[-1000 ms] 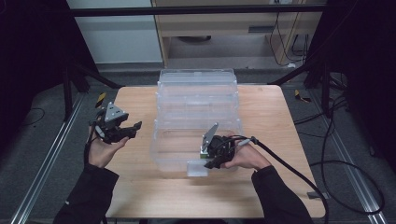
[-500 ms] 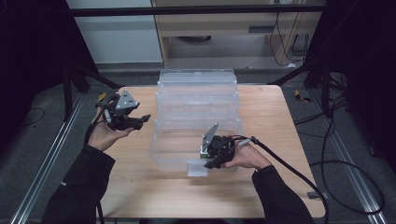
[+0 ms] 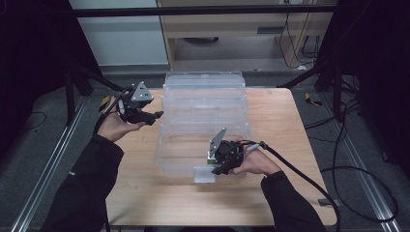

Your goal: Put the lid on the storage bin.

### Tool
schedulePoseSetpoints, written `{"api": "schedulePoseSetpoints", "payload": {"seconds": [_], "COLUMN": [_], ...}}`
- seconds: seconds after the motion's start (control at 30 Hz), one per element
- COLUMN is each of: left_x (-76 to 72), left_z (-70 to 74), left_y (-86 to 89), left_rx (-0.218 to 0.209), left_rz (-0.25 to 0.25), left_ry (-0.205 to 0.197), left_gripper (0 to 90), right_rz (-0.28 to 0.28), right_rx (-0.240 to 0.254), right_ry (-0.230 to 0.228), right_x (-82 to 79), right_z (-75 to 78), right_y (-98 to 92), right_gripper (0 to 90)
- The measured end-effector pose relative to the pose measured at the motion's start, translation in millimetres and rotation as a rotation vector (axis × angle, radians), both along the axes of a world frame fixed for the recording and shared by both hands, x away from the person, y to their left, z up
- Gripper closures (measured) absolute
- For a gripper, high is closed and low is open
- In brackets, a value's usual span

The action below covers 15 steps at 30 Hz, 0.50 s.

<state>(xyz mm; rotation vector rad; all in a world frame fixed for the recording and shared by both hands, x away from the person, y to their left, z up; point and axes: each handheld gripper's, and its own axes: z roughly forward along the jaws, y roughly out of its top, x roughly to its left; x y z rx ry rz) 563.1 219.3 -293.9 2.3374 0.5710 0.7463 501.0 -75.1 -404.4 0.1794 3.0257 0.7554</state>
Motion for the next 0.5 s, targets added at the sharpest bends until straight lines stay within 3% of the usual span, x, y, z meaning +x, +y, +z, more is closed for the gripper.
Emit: {"api": "schedulePoseSetpoints", "payload": {"seconds": [0.27, 0.5], "left_x": [15.8, 30.2], "left_z": [7.9, 11.4], "left_y": [-4.1, -17.6], "left_rx": [0.046, 0.133], "left_rz": [-0.042, -0.043], "left_ry": [0.024, -0.003], "left_gripper": [38.9, 39.7], "right_rz": [0.007, 0.010], "right_rx": [0.003, 0.005], "right_ry": [-0.001, 0.001], "right_x": [0.4, 0.2], "right_z": [-0.2, -0.2], "right_y": [-0.3, -0.7], "right_gripper": [70.1, 70.2]}}
